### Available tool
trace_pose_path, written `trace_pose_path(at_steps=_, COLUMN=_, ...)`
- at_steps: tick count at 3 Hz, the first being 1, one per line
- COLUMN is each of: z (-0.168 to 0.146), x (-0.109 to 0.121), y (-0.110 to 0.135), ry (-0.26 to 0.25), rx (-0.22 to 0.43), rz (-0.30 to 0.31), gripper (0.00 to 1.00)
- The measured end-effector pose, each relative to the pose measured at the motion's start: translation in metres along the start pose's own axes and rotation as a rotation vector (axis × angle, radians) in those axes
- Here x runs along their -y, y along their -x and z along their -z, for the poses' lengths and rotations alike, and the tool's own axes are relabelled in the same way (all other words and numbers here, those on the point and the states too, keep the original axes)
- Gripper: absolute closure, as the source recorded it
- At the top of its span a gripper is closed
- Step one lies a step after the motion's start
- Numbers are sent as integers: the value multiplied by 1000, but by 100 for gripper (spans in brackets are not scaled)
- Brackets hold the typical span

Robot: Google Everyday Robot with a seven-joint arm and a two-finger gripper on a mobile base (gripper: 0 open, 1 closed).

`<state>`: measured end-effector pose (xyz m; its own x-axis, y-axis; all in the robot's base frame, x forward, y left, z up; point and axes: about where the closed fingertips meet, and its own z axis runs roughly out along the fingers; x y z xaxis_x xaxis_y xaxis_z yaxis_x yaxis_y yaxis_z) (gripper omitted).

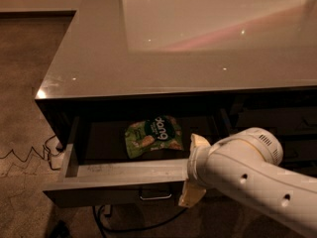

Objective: Open top drawer

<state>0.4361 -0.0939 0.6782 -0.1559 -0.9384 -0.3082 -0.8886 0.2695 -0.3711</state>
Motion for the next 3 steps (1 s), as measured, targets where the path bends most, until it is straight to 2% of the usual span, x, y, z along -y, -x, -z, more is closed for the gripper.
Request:
trace_pose_path(at_steps=1, z=-9, x=-16, y=2, ry=3, rx=-23, rz=96, gripper=0)
trace_pose_path(at_steps=2, z=-18, x=-26, y=-8, ry=10, rx=-79, rz=143, gripper=0)
trace_pose_path(at_steps=3, z=-27, x=-29, y=-20, ry=12, rx=-154, rz=153, gripper=18)
